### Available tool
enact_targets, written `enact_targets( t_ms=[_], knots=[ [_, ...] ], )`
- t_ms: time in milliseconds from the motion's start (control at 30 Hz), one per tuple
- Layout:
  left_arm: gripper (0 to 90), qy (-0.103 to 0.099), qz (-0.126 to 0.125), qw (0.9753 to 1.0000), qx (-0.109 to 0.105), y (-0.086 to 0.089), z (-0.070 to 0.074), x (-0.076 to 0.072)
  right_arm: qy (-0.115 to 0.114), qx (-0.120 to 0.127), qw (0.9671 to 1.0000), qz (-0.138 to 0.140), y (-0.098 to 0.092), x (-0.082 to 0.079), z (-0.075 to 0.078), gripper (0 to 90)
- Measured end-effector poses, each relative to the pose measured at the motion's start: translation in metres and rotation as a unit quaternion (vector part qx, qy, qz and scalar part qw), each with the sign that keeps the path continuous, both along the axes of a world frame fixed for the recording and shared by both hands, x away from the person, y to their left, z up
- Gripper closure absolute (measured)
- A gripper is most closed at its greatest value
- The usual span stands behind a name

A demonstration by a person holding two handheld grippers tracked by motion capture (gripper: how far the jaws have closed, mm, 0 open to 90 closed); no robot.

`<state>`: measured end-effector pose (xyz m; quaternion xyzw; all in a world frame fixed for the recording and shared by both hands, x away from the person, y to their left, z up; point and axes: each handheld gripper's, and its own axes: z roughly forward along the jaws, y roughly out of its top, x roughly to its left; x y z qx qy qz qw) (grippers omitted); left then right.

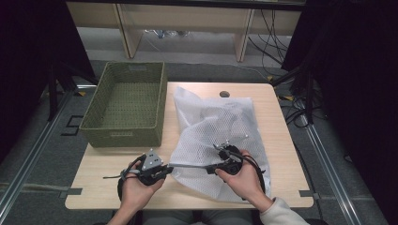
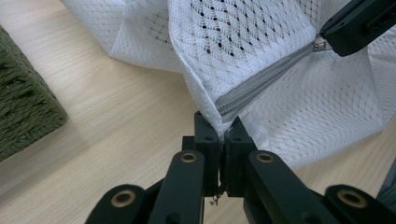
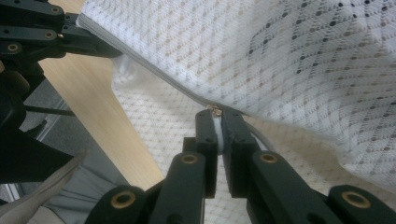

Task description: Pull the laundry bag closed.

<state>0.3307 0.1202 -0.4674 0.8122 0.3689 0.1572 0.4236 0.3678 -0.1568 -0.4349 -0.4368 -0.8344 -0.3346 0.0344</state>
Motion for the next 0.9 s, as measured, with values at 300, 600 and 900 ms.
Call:
enact_targets(
  t_ms=[300, 600, 900],
  knots=[
    [86.9, -0.001, 0.004, 1.0, -0.004, 0.0, -0.001, 0.0, -0.001, -0.003, 1.0, -0.006, -0.006, -0.001, 0.0, 87.0],
    [86.8, 0.003, 0.0, 0.9999, -0.011, 0.002, 0.001, 0.001, -0.002, 0.002, 0.9999, -0.015, -0.01, -0.002, 0.0, 87.0],
    [86.9, -0.004, 0.004, 1.0, -0.003, 0.004, 0.001, 0.002, 0.002, 0.002, 0.9998, -0.019, -0.015, -0.002, 0.001, 87.0]
  ],
)
